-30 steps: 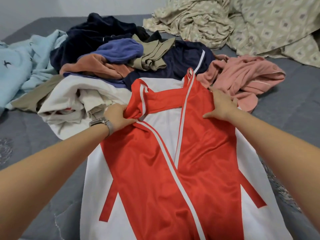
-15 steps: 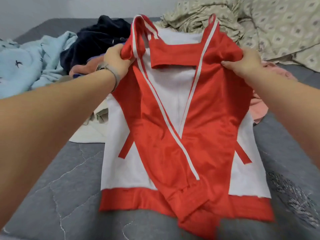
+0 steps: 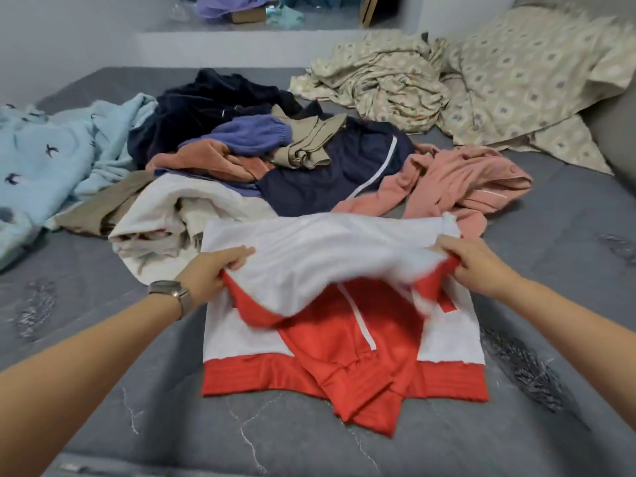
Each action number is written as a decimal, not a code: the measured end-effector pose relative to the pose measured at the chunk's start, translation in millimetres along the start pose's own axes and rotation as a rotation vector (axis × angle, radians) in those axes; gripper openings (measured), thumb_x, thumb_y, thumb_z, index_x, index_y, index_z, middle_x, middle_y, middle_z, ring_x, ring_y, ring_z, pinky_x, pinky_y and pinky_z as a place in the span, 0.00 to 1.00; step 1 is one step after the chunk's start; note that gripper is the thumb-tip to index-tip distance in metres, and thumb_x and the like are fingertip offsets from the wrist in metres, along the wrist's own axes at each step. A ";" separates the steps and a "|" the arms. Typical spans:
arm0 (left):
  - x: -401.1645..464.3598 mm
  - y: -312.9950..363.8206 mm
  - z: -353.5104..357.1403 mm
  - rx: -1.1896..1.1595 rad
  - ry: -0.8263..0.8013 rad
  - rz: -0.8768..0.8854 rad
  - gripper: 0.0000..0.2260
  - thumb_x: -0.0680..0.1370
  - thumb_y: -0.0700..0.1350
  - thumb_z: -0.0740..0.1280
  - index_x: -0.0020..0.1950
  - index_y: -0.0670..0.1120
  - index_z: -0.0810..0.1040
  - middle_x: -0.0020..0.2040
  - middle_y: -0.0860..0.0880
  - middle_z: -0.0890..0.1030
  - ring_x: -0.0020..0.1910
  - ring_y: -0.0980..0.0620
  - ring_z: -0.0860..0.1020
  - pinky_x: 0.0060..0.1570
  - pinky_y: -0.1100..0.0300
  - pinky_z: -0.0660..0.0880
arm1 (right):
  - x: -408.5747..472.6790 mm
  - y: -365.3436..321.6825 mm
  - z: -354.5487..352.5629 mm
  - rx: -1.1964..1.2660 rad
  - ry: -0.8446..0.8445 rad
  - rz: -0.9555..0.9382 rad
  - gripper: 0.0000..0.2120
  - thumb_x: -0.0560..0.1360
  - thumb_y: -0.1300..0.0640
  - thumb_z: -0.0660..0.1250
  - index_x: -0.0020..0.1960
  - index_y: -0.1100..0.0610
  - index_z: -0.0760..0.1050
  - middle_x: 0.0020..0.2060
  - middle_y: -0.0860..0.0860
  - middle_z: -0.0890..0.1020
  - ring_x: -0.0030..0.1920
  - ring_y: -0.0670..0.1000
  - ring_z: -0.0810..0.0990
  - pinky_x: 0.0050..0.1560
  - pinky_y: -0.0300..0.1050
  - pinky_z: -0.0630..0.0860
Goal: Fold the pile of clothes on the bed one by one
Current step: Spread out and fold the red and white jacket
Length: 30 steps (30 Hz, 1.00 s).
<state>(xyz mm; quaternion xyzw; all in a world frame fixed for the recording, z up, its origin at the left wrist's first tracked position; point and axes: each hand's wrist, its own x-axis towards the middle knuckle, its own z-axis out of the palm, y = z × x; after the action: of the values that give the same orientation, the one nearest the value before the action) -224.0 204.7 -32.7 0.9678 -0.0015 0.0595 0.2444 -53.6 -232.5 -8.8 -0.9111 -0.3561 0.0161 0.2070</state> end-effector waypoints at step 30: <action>-125.5 35.5 18.1 -0.203 -0.287 0.047 0.41 0.74 0.26 0.53 0.60 0.76 0.70 0.63 0.77 0.67 0.69 0.74 0.58 0.71 0.73 0.51 | -135.5 -44.4 38.0 0.089 -0.372 0.050 0.37 0.70 0.73 0.57 0.70 0.40 0.64 0.71 0.40 0.62 0.74 0.43 0.58 0.70 0.28 0.49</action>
<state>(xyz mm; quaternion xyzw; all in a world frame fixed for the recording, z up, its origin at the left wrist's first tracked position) -347.7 161.6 -46.2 0.9364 -0.0648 -0.0743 0.3368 -189.9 -278.1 -42.3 -0.8909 -0.3644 0.2051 0.1773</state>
